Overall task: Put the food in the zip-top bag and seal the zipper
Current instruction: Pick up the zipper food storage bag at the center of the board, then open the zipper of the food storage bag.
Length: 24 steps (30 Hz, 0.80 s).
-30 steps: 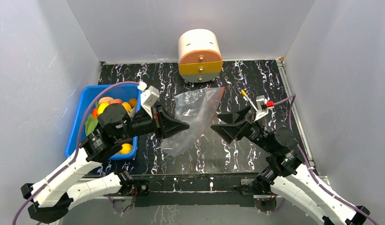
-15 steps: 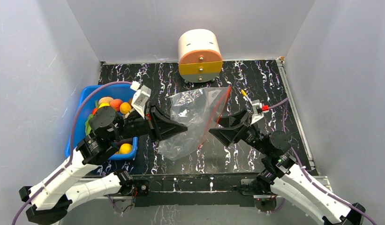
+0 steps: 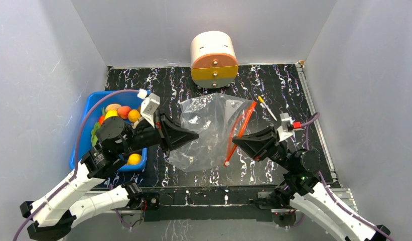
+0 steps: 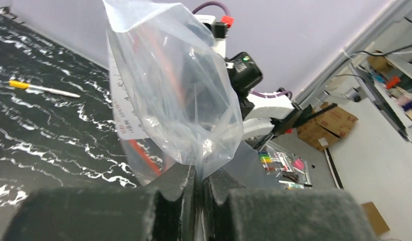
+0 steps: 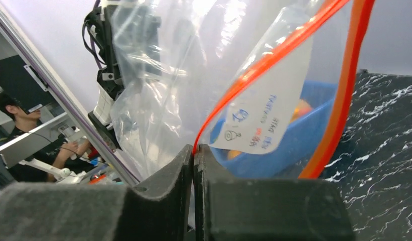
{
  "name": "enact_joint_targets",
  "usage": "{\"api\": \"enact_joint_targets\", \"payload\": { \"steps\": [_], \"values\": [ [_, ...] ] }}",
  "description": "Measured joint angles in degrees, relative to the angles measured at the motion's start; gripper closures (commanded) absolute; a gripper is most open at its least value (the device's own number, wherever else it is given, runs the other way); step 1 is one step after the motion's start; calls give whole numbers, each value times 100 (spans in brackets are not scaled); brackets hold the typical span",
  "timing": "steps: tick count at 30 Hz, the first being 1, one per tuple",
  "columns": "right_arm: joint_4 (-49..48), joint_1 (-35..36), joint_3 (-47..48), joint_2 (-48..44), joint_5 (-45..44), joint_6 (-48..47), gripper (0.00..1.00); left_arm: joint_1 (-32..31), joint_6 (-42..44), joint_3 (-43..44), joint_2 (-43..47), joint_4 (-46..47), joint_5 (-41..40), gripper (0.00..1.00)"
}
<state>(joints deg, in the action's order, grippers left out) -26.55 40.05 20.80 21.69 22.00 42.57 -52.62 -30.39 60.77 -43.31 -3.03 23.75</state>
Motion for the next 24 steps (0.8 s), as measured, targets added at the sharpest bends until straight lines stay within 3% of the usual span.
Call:
{"api": "enact_joint_targets", "payload": {
  "steps": [4, 6, 13, 19, 24],
  "values": [
    [81, -2, -4, -162, -50, 31, 100, 0, 179, -90, 94, -238, -468, 51],
    [203, -2, -4, -214, -116, 24, 100, 0, 258, -114, 120, -393, -782, 40],
    [1401, -2, 197, -249, -800, -85, 100, 0, 234, -155, 133, -1054, -2284, 22],
    [2754, -2, 815, 4, -1843, -323, 100, 0, 212, -155, 136, -1502, -3287, 20],
    [3705, -2, 1419, 566, -2549, -455, 100, 0, 273, -155, 125, -1626, -3545, 20]
  ]
}}
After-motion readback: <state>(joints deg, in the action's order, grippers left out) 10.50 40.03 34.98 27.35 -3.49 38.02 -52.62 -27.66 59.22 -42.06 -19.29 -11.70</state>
